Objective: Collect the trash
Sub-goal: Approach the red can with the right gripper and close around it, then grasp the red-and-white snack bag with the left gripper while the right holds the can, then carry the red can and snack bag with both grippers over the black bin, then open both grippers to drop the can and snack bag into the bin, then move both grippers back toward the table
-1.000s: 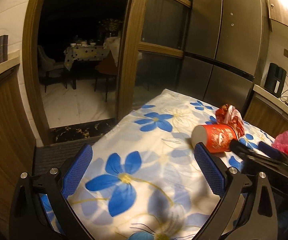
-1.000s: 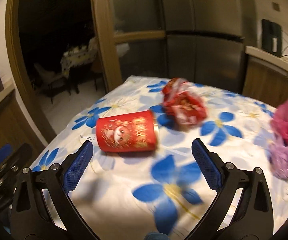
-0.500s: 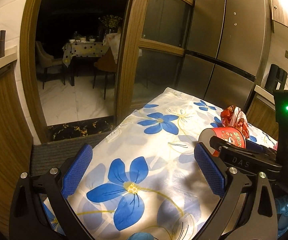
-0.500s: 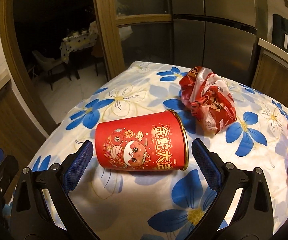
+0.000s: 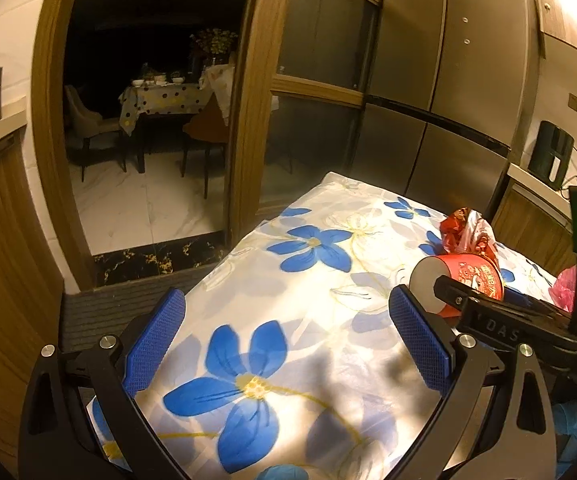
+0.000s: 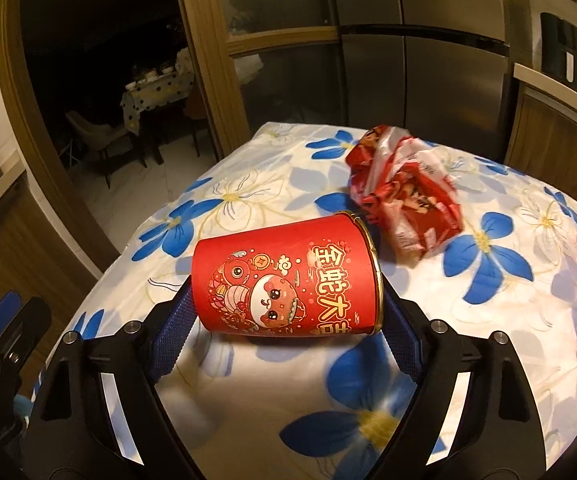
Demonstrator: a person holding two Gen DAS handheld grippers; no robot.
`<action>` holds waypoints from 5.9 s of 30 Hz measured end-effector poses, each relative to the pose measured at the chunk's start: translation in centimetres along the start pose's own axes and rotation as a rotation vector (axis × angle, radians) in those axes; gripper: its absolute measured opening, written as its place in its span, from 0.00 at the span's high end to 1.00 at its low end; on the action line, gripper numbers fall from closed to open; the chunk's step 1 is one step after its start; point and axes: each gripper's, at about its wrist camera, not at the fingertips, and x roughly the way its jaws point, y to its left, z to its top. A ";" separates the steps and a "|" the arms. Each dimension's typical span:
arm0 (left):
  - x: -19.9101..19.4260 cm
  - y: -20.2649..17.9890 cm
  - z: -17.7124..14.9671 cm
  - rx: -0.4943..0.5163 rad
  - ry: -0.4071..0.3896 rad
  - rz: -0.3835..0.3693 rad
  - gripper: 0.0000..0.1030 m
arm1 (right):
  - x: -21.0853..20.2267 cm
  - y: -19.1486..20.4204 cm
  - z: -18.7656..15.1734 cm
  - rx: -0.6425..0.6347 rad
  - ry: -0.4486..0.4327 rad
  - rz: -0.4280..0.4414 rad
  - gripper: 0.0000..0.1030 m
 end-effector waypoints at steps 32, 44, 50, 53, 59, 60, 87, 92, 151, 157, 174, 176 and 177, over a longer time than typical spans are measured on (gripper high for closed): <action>12.0 -19.2 2.1 0.213 0.138 -0.237 0.48 | -16.4 -14.1 -5.4 0.246 -0.258 -0.234 0.19; 10.3 -19.1 1.6 0.212 0.143 -0.280 0.91 | -18.7 -15.3 -6.3 0.273 -0.279 -0.252 0.19; 5.9 -18.2 1.0 0.201 0.074 -0.267 0.91 | -20.6 -15.2 -7.0 0.267 -0.296 -0.266 0.19; 3.2 -17.8 0.7 0.178 0.054 -0.268 0.91 | -21.8 -15.3 -7.6 0.266 -0.303 -0.277 0.19; -1.1 -19.3 -0.1 0.202 0.018 -0.289 0.91 | -24.3 -16.2 -9.1 0.275 -0.317 -0.306 0.19; -1.7 -19.6 -0.2 0.209 0.014 -0.295 0.91 | -24.7 -16.4 -9.4 0.277 -0.320 -0.312 0.19; -13.0 -38.9 -6.3 0.466 -0.037 -0.639 0.91 | -36.5 -27.7 -16.2 0.415 -0.422 -0.582 0.19; -14.4 -42.7 -7.5 0.515 -0.039 -0.701 0.91 | -38.5 -30.3 -17.1 0.441 -0.440 -0.649 0.19; -14.9 -57.7 -14.5 0.629 0.057 -1.008 0.39 | -42.2 -46.1 -18.1 0.612 -0.463 -0.813 0.18; -13.9 -54.3 -13.3 0.568 0.024 -0.940 0.18 | -41.6 -46.3 -18.1 0.622 -0.445 -0.806 0.13; -11.9 -43.1 -11.2 0.468 -0.098 -0.647 0.06 | -38.4 -37.1 -18.1 0.479 -0.446 -0.796 0.11; -10.7 -41.2 -10.6 0.442 -0.094 -0.596 0.06 | -37.5 -35.8 -17.8 0.466 -0.443 -0.778 0.11; -10.2 -40.5 -10.4 0.434 -0.091 -0.579 0.06 | -37.0 -35.1 -17.7 0.459 -0.443 -0.768 0.11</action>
